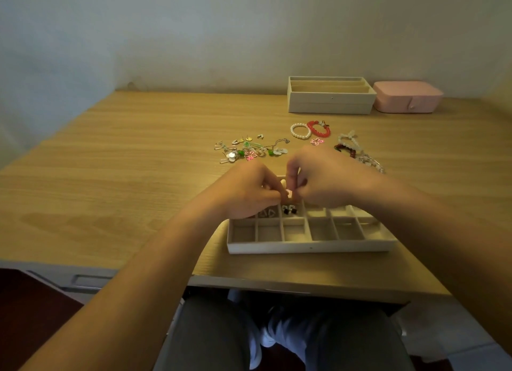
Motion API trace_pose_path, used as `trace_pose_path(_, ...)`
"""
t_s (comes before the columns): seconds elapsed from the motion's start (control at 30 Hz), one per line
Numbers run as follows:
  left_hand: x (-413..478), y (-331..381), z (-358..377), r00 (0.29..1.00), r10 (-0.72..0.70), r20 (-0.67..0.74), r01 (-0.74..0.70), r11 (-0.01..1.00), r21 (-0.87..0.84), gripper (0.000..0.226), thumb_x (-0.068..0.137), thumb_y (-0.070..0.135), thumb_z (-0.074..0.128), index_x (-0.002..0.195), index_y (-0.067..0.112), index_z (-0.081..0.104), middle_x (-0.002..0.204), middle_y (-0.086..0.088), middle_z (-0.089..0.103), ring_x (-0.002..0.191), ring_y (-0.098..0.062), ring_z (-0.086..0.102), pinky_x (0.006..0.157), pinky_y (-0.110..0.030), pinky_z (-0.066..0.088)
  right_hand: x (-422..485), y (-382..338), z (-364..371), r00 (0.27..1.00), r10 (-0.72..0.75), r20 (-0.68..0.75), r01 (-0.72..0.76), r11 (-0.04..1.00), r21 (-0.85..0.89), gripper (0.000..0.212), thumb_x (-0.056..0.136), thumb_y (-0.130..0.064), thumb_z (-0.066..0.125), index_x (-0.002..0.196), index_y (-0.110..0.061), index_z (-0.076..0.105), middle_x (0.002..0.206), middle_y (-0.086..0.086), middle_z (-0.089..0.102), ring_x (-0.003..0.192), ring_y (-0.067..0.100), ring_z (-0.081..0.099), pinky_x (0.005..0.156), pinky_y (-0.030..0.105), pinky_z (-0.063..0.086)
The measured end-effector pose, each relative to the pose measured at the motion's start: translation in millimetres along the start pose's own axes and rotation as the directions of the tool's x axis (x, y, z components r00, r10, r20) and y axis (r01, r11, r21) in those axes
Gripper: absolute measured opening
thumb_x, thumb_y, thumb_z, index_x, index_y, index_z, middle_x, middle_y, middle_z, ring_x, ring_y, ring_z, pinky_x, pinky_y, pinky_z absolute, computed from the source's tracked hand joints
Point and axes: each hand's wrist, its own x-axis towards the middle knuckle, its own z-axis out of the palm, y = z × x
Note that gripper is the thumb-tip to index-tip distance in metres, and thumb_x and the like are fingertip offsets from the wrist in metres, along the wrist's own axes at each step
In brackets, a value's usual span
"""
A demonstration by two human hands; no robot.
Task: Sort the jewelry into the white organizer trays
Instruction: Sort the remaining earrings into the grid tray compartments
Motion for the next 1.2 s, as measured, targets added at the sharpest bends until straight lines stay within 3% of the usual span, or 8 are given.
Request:
trace_pose_path(0.17, 1, 2, -3, 1.000, 0.001, 0.019, -0.001, 1.000, -0.003, 0.015, 0.086, 0.024, 0.069, 0.084, 0.031, 0.081, 0.077, 0.000, 0.067, 0.066, -0.009, 0.052, 0.055, -0.018, 0.037, 1, 9, -2, 1.000, 0.001, 0.025, -0.004, 0.994, 0.113, 0.015, 0.086, -0.007, 0.076, 0.082, -0.021, 0.070, 0.080, -0.004, 0.073, 0.077, 0.009, 0.069, 0.065, 0.023, 0.055)
trace_pose_path(0.33, 10, -5, -31, 0.991, -0.072, -0.109, 0.060, 0.993, -0.102, 0.022, 0.086, 0.014, 0.064, 0.080, 0.029, 0.079, 0.068, 0.020, 0.063, 0.063, 0.003, 0.052, 0.057, -0.018, 0.035, 20, 15, -17, 0.996, 0.001, -0.088, 0.026, 0.951, 0.308, 0.014, 0.085, -0.008, 0.078, 0.088, -0.018, 0.069, 0.083, -0.001, 0.076, 0.080, 0.013, 0.073, 0.070, 0.031, 0.061)
trace_pose_path(0.47, 33, -35, -50, 0.944, -0.194, -0.265, 0.171, 0.979, -0.107, 0.015, 0.088, 0.016, 0.066, 0.087, 0.023, 0.080, 0.087, 0.006, 0.071, 0.090, -0.010, 0.063, 0.074, -0.026, 0.049, 57, 19, -16, 0.978, 0.052, -0.202, 0.040, 0.904, 0.426, 0.012, 0.092, -0.009, 0.070, 0.093, -0.021, 0.069, 0.092, 0.000, 0.072, 0.084, 0.015, 0.067, 0.064, 0.026, 0.051)
trace_pose_path(0.57, 55, -62, -57, 0.871, -0.309, -0.383, 0.284, 0.951, -0.122, 0.019, 0.087, 0.012, 0.063, 0.084, 0.027, 0.074, 0.088, 0.001, 0.068, 0.090, -0.017, 0.062, 0.072, -0.026, 0.042, 96, 25, -9, 0.974, 0.106, -0.202, 0.007, 0.872, 0.490, 0.018, 0.097, -0.007, 0.061, 0.096, -0.022, 0.072, 0.099, -0.001, 0.069, 0.092, 0.016, 0.064, 0.067, 0.025, 0.051)
trace_pose_path(0.7, 87, -83, -60, 0.802, -0.368, -0.471, 0.326, 0.930, -0.171, 0.023, 0.091, 0.008, 0.060, 0.100, 0.022, 0.076, 0.092, 0.002, 0.066, 0.079, -0.008, 0.059, 0.072, -0.023, 0.042, 150, 27, 0, 0.972, 0.087, -0.217, 0.027, 0.879, 0.475, 0.020, 0.099, -0.008, 0.060, 0.101, -0.022, 0.075, 0.107, -0.002, 0.067, 0.101, 0.015, 0.061, 0.082, 0.028, 0.053)
trace_pose_path(0.83, 110, -90, -59, 0.764, -0.394, -0.512, 0.275, 0.915, -0.294, 0.022, 0.093, 0.010, 0.057, 0.099, 0.022, 0.074, 0.095, 0.001, 0.067, 0.074, -0.004, 0.058, 0.057, -0.017, 0.041, 189, 21, 3, 0.968, 0.031, -0.251, 0.067, 0.926, 0.372, 0.017, 0.098, -0.010, 0.064, 0.105, -0.019, 0.077, 0.101, -0.003, 0.067, 0.091, 0.009, 0.061, 0.069, 0.020, 0.048)
trace_pose_path(0.97, 121, -96, -55, 0.729, -0.395, -0.559, 0.194, 0.903, -0.384, 0.020, 0.092, 0.011, 0.058, 0.097, 0.023, 0.073, 0.089, 0.006, 0.066, 0.080, -0.004, 0.059, 0.067, -0.024, 0.047, 210, 15, 4, 0.977, -0.048, -0.209, 0.092, 0.975, 0.204, 0.013, 0.097, -0.016, 0.066, 0.106, -0.017, 0.076, 0.100, -0.003, 0.069, 0.093, 0.013, 0.064, 0.079, 0.026, 0.055)
trace_pose_path(1.2, 126, -106, -47, 0.712, -0.406, -0.573, 0.173, 0.892, -0.417, 0.017, 0.089, 0.011, 0.060, 0.097, 0.023, 0.070, 0.085, 0.012, 0.063, 0.082, -0.005, 0.059, 0.064, -0.017, 0.041, 223, 15, 12, 0.983, -0.075, -0.168, 0.085, 0.995, 0.051, 0.014, 0.095, -0.024, 0.070, 0.105, -0.017, 0.076, 0.103, 0.001, 0.070, 0.097, 0.018, 0.064, 0.087, 0.036, 0.058)
